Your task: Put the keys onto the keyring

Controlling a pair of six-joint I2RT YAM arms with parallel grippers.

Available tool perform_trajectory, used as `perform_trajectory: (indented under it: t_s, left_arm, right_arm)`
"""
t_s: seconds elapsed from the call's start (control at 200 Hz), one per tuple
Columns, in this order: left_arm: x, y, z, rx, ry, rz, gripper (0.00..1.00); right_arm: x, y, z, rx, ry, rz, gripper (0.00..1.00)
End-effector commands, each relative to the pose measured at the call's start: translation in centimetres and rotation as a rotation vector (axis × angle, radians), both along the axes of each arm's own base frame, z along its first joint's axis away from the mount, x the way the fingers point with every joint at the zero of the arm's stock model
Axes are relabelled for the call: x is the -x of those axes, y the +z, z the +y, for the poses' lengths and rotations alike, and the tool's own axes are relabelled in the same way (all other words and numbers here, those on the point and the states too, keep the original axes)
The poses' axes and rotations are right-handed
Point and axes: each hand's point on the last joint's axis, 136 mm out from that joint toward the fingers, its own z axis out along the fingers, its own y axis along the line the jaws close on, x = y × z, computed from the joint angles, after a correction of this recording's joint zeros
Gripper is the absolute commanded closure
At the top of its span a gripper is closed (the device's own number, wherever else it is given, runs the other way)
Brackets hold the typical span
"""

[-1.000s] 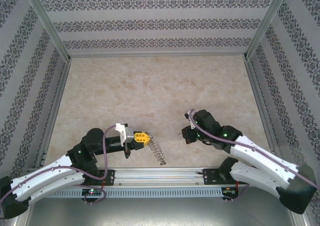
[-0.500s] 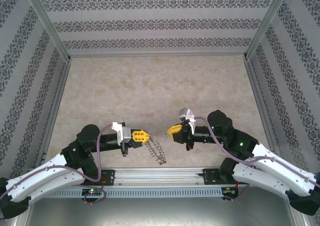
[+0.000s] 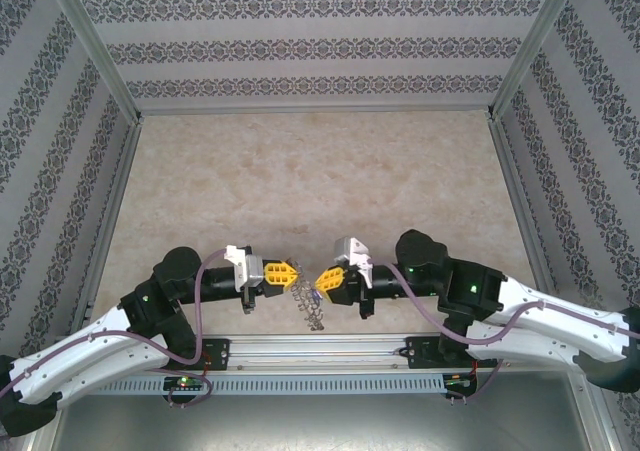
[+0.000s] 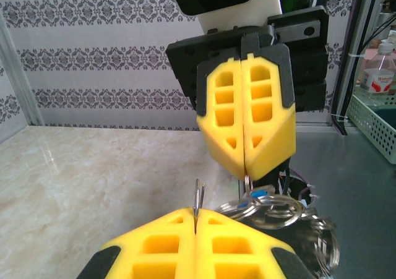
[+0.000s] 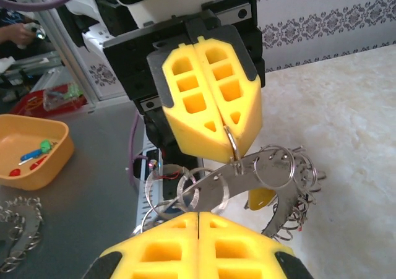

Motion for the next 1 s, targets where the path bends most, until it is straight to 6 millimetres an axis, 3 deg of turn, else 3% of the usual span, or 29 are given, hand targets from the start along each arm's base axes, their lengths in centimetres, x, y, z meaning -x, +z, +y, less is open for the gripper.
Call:
perform_trajectory:
  t_s: [0.0,0.2,0.994]
  left_arm:
    - [0.4,2.6,0.6,0.052,-0.005,-0.067,1.0]
    - [0.3,2.4,0.5,0.046,-0.003,-0.06,1.0]
    - [0.3,2.5,0.5,0.043,-0.005,-0.046,1.0]
  right_arm:
    - [-0.7,2.6,0.5,-0.049,-0.033,-0.091,1.0]
    - [-1.2,3.4,0.7,-0.068,-0.083,-0.132,1.0]
    - [-1.8,3.3,1.6,-0.045,-0.122,-0.166,1.0]
